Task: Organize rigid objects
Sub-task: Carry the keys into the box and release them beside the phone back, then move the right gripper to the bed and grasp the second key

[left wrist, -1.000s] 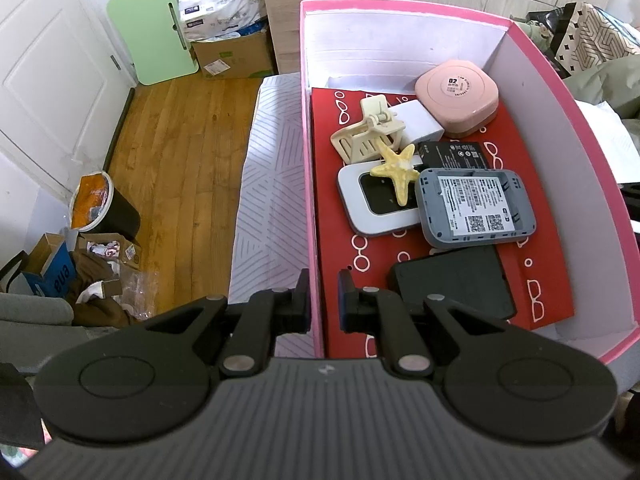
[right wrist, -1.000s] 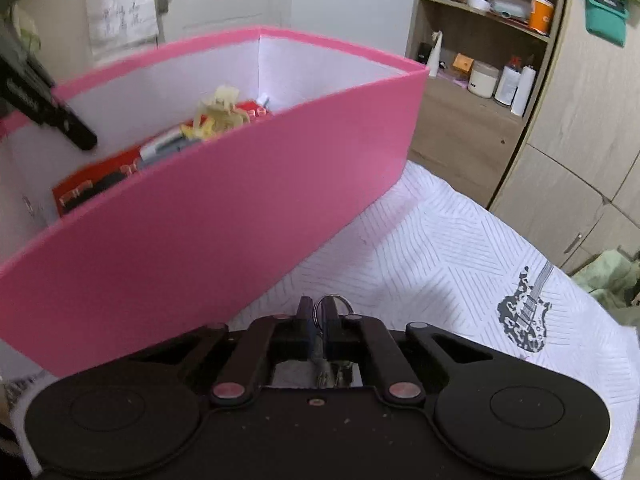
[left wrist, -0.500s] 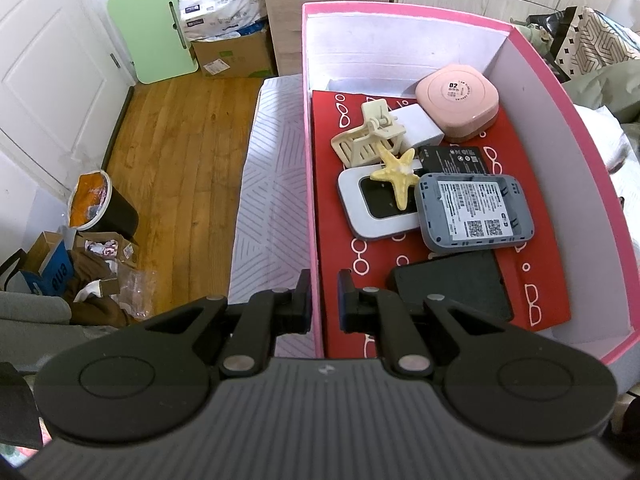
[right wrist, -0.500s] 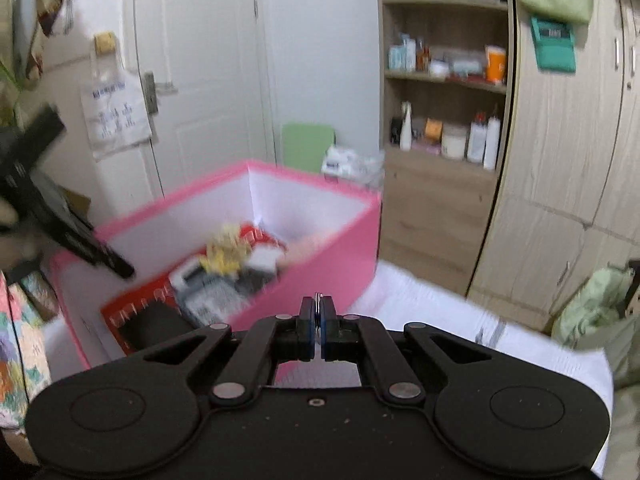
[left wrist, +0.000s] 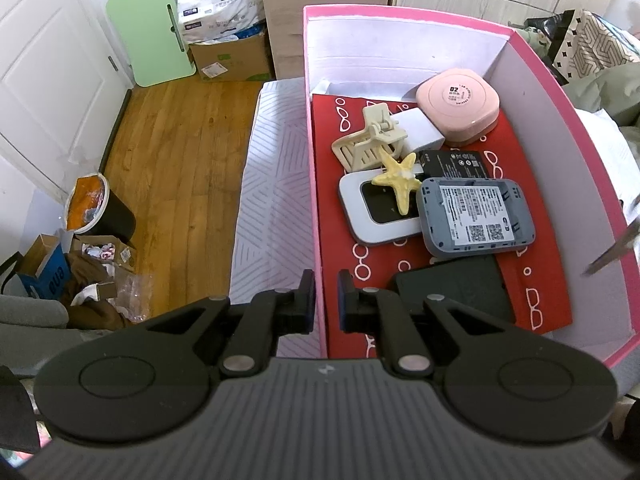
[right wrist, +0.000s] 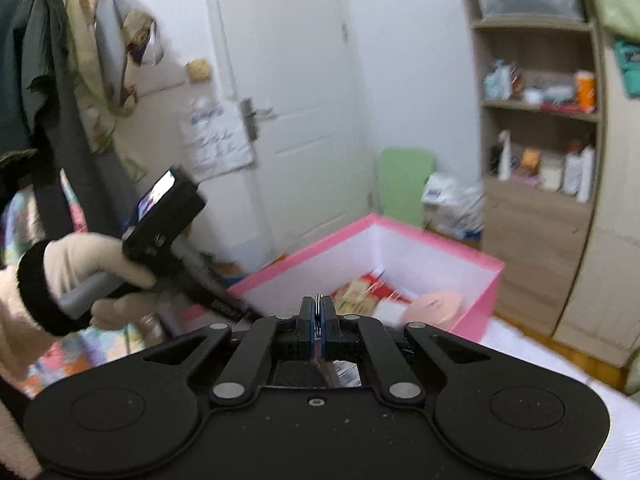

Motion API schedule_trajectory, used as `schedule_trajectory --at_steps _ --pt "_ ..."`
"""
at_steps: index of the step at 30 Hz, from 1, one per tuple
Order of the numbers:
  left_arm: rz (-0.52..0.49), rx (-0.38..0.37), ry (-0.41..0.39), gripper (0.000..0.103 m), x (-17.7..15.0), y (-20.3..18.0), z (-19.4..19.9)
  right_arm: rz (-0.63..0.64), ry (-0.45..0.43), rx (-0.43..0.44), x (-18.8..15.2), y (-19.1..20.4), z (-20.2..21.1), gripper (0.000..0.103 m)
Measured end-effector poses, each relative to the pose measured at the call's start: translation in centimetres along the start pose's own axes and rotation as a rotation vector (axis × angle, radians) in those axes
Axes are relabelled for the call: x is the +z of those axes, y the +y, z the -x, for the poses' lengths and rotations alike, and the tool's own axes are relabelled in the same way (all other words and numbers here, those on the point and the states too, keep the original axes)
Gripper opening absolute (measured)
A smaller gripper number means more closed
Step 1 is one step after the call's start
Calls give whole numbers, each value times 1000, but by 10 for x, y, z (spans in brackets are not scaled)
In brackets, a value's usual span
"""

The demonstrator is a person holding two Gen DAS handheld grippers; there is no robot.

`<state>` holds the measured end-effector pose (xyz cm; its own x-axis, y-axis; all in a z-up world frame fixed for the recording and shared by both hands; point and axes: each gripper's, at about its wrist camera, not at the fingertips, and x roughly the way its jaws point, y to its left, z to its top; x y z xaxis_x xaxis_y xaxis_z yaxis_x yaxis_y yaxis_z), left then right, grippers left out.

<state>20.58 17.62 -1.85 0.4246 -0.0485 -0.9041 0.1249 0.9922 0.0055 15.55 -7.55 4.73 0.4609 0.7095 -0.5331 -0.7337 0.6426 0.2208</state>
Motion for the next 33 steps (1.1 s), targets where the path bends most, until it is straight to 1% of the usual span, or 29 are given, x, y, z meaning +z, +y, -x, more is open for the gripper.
schedule_trajectory --at_steps 1,3,5,8,9,11,14,16,18,22,24,28,31,33 --pt "4 -3 -1 9 0 1 0 6 43 13 -3 0 -7 4" --pt "2 -7 3 9 0 1 0 -6 93 15 -9 -2 -19 4" --pt "-3 -13 8 9 1 2 2 9 153 15 -15 -3 -33 4" --pt "-4 -12 7 9 2 2 2 15 238 1 -23 -9 -53 4" --pt "-5 -10 5 9 1 1 2 21 247 -10 -24 -10 -54 6" --pt "-9 -6 1 9 1 0 2 17 234 -25 -26 -9 -52 9" --pt "-19 -2 -3 9 1 -2 2 -32 174 -42 -23 -16 -35 17" --pt "-18 1 -3 9 1 -3 2 -69 134 -46 -20 -23 -19 17" --pt "-10 -4 -3 9 1 -2 2 -117 91 -52 -20 -33 0 21" --pt "6 -7 -5 9 1 0 1 -223 26 -116 -32 -56 36 24" --pt "8 -4 -7 9 1 -1 1 -278 26 -172 -44 -69 50 26" --pt "12 1 -7 9 0 -1 2 -381 71 -286 -71 -93 66 28" --pt "14 4 -6 9 0 -2 2 -414 120 -361 -90 -104 73 28" --pt "14 5 -7 9 0 -2 2 -410 151 -404 -99 -106 73 32"
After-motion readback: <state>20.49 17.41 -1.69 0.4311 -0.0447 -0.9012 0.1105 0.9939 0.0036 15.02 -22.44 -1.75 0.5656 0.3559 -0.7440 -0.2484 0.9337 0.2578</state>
